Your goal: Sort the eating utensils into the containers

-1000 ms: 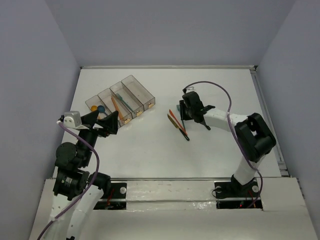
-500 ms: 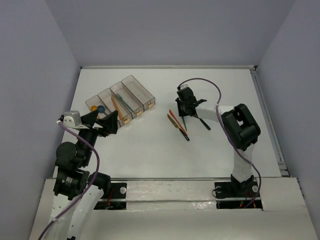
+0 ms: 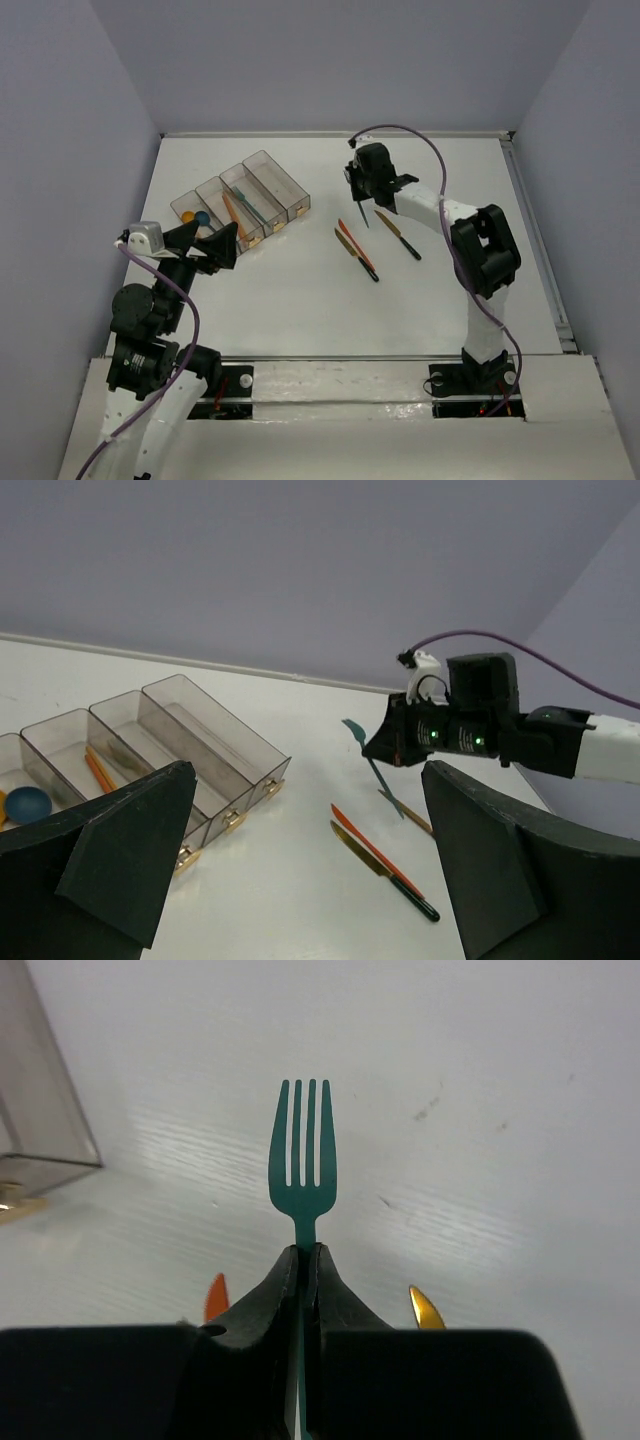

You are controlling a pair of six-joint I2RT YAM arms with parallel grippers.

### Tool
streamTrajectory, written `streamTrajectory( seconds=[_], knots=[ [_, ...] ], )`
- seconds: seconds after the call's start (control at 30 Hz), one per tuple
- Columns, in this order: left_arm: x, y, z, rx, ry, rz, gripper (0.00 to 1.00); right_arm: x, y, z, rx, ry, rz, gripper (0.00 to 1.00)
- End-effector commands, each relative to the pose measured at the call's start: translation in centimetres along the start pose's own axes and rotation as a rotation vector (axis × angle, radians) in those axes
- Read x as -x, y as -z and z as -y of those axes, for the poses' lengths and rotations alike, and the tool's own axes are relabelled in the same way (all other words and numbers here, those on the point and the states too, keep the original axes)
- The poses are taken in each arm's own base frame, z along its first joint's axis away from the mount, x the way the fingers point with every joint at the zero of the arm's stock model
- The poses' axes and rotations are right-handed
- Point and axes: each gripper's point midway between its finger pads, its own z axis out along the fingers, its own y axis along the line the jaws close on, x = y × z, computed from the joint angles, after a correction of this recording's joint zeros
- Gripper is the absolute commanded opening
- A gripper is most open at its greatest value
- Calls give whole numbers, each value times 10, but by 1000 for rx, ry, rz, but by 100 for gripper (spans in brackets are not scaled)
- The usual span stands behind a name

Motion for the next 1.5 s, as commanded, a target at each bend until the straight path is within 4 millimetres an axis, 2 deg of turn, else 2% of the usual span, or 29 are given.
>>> streamTrajectory(
  seconds=[0.0,0.07,0.1,0.17,0.2,0.3,0.33,0.4,0.47,0.6,0.63,0.67,0.73,0.83,0.93,1.03,1.13,1.2,1.23,1.3,1.33,1.37,1.4,1.47],
  knots=[
    [8,-5,7,-33,-1,31,99,115,58,-51,269,-10,291,0],
    [6,-7,5,-28,-4,24,99,128,68,-68,344,-34,330,0],
    [5,-7,5,-28,-4,22,99,141,77,-95,430,-24,380,0],
    [5,-8,5,-26,-5,18,99,148,81,-117,505,-34,403,0],
    [4,-8,5,-25,-5,15,99,153,80,-138,569,-33,415,0],
    [3,-9,5,-25,-5,12,99,160,77,-170,653,-22,424,0],
    [3,-9,5,-25,-3,12,99,164,75,-187,683,-16,435,0],
    [2,-9,5,-25,-5,10,99,163,67,-200,715,-12,411,0],
    [3,-9,5,-27,-5,9,99,164,58,-222,735,-14,394,0],
    [2,-9,6,-33,-5,7,99,165,46,-243,769,-20,406,0],
    [2,-9,6,-35,-5,6,99,171,46,-245,775,-27,424,0],
    [3,-9,7,-38,-5,8,99,163,37,-253,781,-29,412,0],
    [2,-9,7,-38,-5,6,99,164,29,-256,779,-40,418,0],
    [3,-8,7,-39,-5,9,99,161,20,-273,796,-36,425,0],
    [3,-8,7,-38,-5,11,99,161,12,-280,787,-31,440,0],
    [4,-8,7,-37,-5,12,99,156,0,-280,768,-36,434,0],
    [3,-8,7,-40,-5,11,99,148,-12,-277,739,-39,417,6],
    [3,-8,7,-40,-5,11,99,138,-20,-277,727,-33,391,21],
    [4,-8,8,-41,-5,14,99,145,-15,-278,733,-40,397,35],
    [3,-8,7,-40,-5,12,99,145,-11,-277,729,-45,368,43],
    [3,-9,8,-41,-5,10,99,154,-2,-276,734,-46,383,48],
    [3,-9,8,-41,-5,10,99,159,5,-275,737,-43,393,50],
    [2,-9,8,-42,-6,8,99,179,28,-272,742,-42,435,51],
    [3,-10,7,-38,-5,10,99,193,47,-266,732,-25,468,51]
  ],
)
